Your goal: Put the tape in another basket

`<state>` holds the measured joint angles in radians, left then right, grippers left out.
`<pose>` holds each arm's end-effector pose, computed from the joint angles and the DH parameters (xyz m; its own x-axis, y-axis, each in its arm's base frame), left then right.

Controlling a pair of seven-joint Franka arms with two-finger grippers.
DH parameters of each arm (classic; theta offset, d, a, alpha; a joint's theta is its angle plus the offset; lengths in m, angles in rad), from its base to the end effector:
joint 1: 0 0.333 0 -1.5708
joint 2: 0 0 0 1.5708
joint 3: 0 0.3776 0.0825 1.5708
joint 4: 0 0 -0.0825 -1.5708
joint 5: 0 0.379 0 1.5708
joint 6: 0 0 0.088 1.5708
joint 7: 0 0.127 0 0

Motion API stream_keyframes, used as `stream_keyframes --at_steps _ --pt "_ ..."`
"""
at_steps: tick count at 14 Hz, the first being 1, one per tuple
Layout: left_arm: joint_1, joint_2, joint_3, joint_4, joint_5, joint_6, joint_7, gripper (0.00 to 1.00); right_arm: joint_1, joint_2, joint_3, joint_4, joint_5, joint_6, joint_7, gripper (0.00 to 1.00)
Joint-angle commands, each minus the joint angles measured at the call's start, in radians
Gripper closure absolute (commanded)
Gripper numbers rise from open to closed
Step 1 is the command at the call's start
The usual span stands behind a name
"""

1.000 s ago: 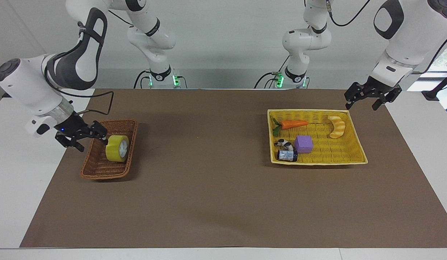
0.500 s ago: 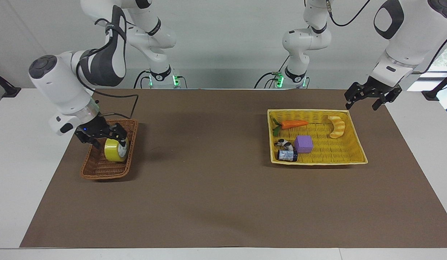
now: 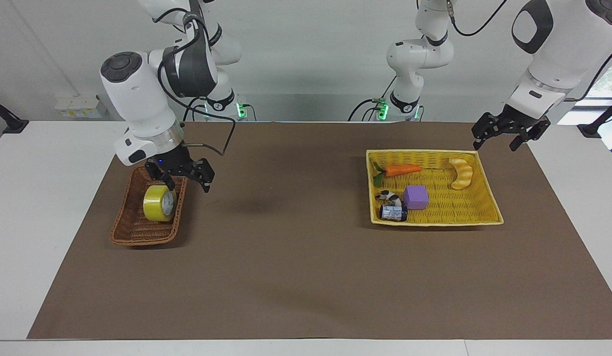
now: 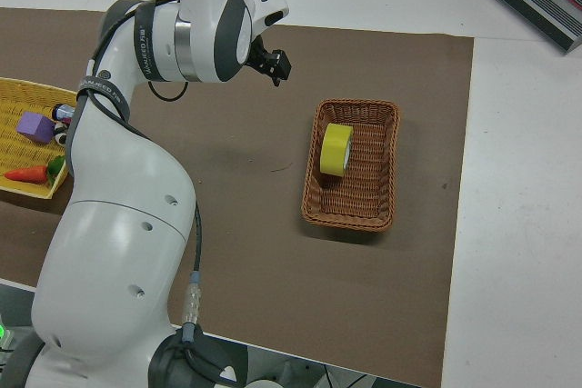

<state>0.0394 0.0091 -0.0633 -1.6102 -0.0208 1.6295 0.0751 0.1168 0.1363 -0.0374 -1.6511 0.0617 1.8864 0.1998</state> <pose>0.5576 -0.0157 0.6478 0.9952 -0.0976 0.0118 -0.0978 -0.9950 0.0205 0.6185 0.0565 0.5775 0.9867 -0.1383 0.0855 -0.1321 -0.9885 -0.0736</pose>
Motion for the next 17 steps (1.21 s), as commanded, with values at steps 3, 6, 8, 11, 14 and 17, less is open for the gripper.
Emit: stream_keyframes --at_steps 3,6,8,11,14,17 --pt "0.014 0.011 -0.009 0.024 0.007 -0.016 0.014 0.0 -0.02 -0.119 -0.013 0.039 -0.019 -0.153 0.023 0.0" --pt "0.014 0.011 -0.009 0.024 0.007 -0.016 0.014 0.0 -0.029 -0.159 -0.042 0.12 -0.014 -0.269 0.024 0.0" --pt "0.014 0.009 -0.009 0.024 0.007 -0.016 0.014 0.0 -0.037 -0.188 -0.053 0.137 -0.016 -0.325 0.032 0.0" --pt "0.014 0.011 -0.009 0.024 0.007 -0.016 0.014 0.0 -0.034 -0.273 -0.038 0.053 -0.017 -0.354 0.168 0.0" --pt "0.014 0.011 -0.009 0.024 0.007 -0.016 0.014 0.0 -0.028 -0.288 -0.036 0.017 -0.014 -0.349 0.129 0.0" --pt "0.014 0.011 -0.009 0.024 0.007 -0.016 0.014 0.0 -0.023 -0.285 -0.036 0.011 -0.028 -0.333 0.021 0.0"
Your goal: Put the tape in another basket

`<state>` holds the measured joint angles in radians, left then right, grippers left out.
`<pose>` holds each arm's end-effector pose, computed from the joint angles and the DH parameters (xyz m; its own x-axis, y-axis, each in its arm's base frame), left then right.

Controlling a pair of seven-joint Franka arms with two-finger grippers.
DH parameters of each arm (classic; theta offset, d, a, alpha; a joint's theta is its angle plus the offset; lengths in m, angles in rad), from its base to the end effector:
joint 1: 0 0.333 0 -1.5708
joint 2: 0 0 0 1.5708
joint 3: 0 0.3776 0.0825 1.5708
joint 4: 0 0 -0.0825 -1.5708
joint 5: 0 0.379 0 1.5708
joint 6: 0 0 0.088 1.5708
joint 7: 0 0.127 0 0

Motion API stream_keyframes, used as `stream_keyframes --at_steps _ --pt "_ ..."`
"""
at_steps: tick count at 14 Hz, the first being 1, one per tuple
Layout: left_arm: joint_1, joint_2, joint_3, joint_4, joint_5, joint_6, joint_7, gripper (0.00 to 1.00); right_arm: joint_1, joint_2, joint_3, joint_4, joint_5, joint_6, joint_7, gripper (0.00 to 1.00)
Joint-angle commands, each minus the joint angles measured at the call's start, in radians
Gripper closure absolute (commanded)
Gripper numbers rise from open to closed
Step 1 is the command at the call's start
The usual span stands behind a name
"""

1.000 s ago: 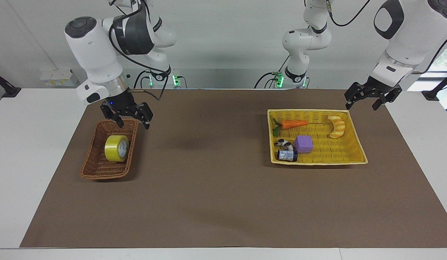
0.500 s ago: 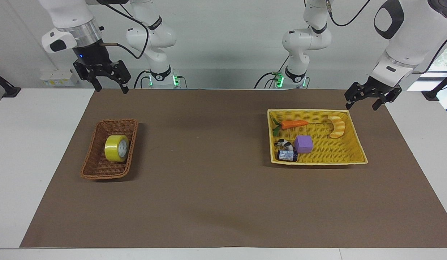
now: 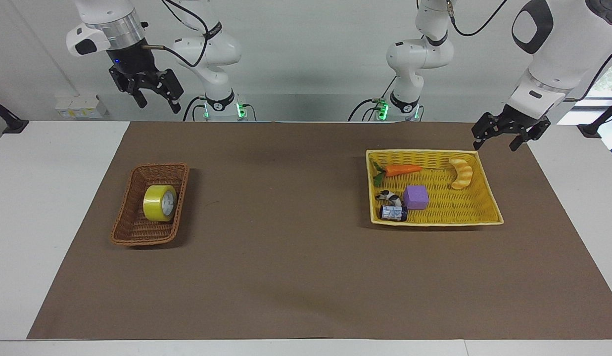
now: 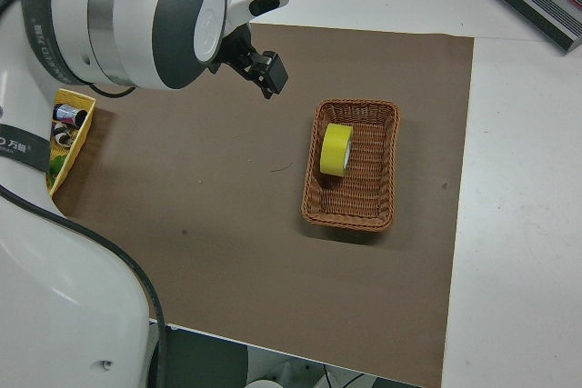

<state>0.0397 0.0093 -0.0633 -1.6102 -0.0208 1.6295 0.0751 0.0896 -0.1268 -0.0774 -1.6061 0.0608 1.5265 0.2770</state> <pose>0.5576 -0.0155 0.6477 0.9952 -0.0973 0.0116 -0.0975 -0.9950 0.0205 0.4979 0.0106 0.7122 0.9657 -0.2583 0.0259 -0.2555 -0.9635 -0.0804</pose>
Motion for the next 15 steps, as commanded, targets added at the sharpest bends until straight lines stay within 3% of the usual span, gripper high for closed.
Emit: stream_keyframes --at_steps 1,4,15 --pt "0.014 0.011 -0.009 0.024 0.007 -0.016 0.014 0.0 0.004 -0.023 0.005 -0.038 -0.029 0.027 -0.055 0.0" --pt "0.014 0.011 -0.009 0.024 0.007 -0.016 0.014 0.0 0.012 -0.033 0.01 -0.057 -0.113 0.026 -0.068 0.0" --pt "0.014 0.011 -0.009 0.024 0.007 -0.016 0.014 0.0 0.007 -0.031 0.013 -0.046 -0.143 -0.026 -0.177 0.0"
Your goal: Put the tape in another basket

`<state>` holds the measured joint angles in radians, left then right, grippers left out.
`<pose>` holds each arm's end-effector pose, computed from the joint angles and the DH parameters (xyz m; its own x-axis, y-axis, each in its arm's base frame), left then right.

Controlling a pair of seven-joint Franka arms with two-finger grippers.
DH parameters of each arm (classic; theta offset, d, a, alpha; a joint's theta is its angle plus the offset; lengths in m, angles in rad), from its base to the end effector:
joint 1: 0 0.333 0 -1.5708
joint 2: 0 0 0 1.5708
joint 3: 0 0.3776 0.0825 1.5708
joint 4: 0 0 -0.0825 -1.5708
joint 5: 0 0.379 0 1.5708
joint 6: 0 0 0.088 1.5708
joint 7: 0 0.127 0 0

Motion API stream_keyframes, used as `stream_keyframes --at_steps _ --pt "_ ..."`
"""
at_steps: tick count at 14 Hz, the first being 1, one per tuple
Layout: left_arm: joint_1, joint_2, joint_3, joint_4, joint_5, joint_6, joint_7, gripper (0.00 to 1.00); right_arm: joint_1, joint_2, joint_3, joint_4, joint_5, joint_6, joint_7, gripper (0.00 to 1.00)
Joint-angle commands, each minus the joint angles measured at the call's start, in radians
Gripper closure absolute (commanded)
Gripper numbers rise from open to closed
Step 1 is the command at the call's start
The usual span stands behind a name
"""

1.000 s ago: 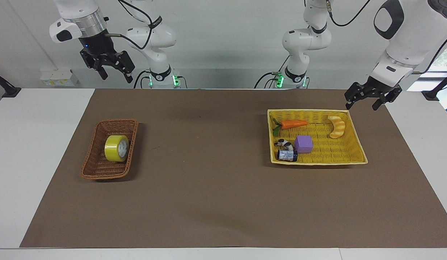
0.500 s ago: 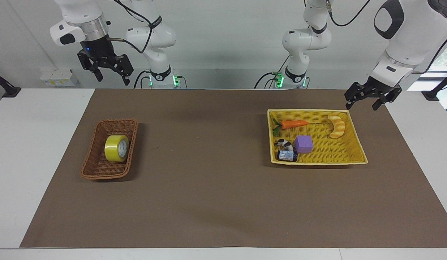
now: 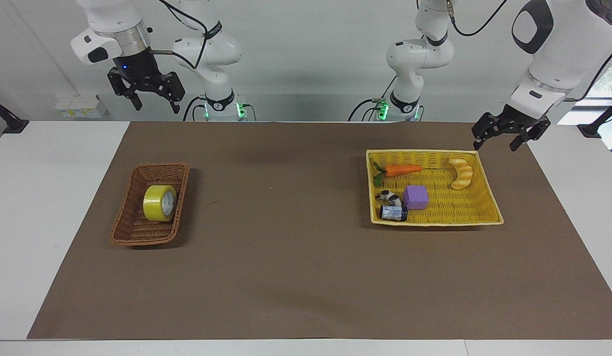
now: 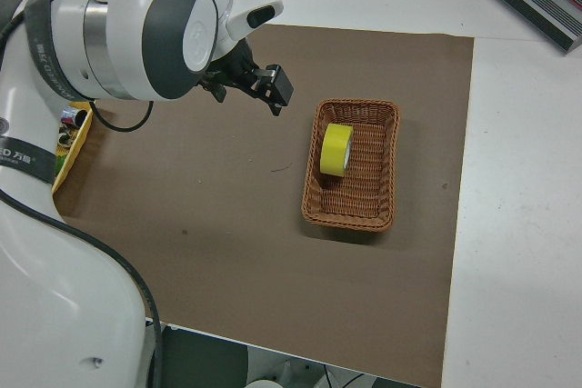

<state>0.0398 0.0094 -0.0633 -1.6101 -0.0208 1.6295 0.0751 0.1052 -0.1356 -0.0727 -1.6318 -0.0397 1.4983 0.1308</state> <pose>0.5577 -0.0154 0.6477 0.9952 -0.0972 0.0116 -0.0974 -0.9950 0.0206 0.4909 0.0074 0.7018 0.9949 -0.1003 0.0056 -0.1004 -0.9945 0.0293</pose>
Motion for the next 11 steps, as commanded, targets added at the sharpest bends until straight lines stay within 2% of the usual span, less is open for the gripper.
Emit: stream_keyframes --at_steps 1,11 --pt "0.014 0.009 -0.009 0.024 0.007 -0.016 0.014 0.0 -0.009 -0.022 0.008 -0.02 -0.051 0.0 -0.027 0.0" --pt "0.014 0.011 -0.009 0.024 0.007 -0.016 0.014 0.0 -0.013 -0.015 -0.001 0.007 0.027 -0.007 -0.033 0.0"
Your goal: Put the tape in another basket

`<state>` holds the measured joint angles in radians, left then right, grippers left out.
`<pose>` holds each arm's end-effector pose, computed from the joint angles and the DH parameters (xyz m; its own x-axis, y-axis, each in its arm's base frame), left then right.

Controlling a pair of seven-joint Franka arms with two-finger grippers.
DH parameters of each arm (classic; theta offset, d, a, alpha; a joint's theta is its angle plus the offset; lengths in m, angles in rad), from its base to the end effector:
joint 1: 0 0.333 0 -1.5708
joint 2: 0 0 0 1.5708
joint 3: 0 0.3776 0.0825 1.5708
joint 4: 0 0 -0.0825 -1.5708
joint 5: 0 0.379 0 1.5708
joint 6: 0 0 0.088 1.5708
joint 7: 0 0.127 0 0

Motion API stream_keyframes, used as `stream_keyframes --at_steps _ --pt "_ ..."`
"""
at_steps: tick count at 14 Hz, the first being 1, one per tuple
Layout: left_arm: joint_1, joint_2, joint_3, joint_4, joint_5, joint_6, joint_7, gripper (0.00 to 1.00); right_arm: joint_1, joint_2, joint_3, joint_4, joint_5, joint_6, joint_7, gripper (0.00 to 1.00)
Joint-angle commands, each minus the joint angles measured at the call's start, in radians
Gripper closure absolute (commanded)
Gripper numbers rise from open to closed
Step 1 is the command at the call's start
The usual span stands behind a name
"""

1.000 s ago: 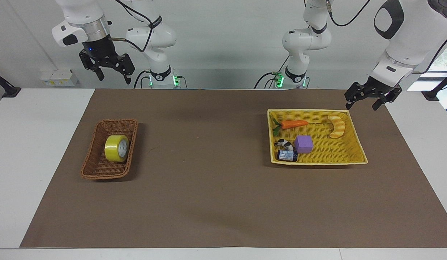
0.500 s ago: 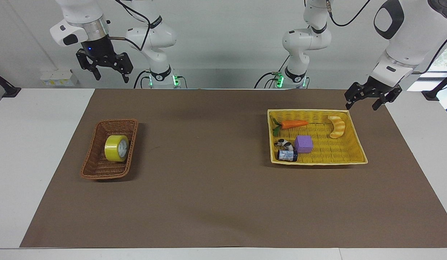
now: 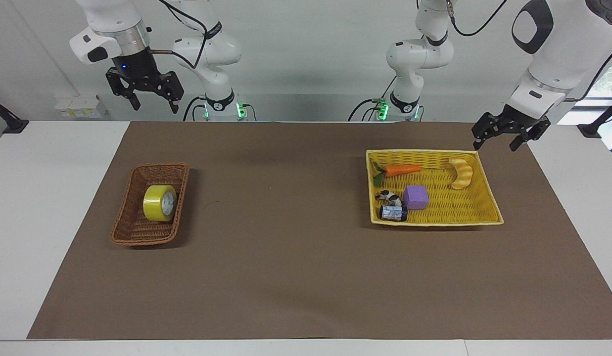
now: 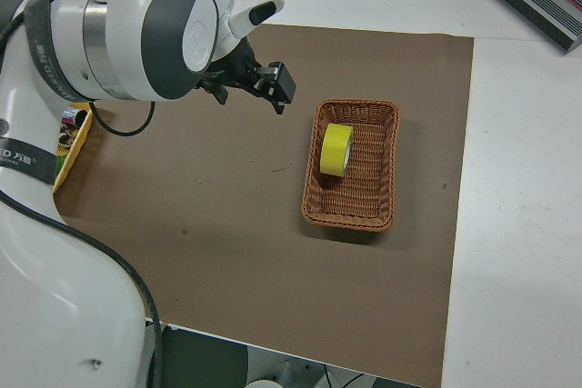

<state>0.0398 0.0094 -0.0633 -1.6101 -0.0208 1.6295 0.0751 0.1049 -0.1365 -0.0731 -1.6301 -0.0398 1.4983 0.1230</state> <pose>0.5577 -0.0154 0.6477 0.9952 -0.0972 0.0116 -0.0974 -0.9950 0.0206 0.4906 0.0070 0.7031 0.9956 -0.0933 0.0080 -0.0935 -0.9952 0.0290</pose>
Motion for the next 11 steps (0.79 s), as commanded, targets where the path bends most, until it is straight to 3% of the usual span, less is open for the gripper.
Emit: stream_keyframes --at_steps 1,11 --pt "0.014 0.011 -0.009 0.024 0.007 -0.016 0.014 0.0 -0.014 -0.012 -0.004 0.019 0.023 -0.01 -0.026 0.0" --pt "0.014 0.011 -0.009 0.024 0.007 -0.016 0.014 0.0 -0.014 -0.011 -0.005 0.035 -0.002 -0.052 -0.049 0.0"
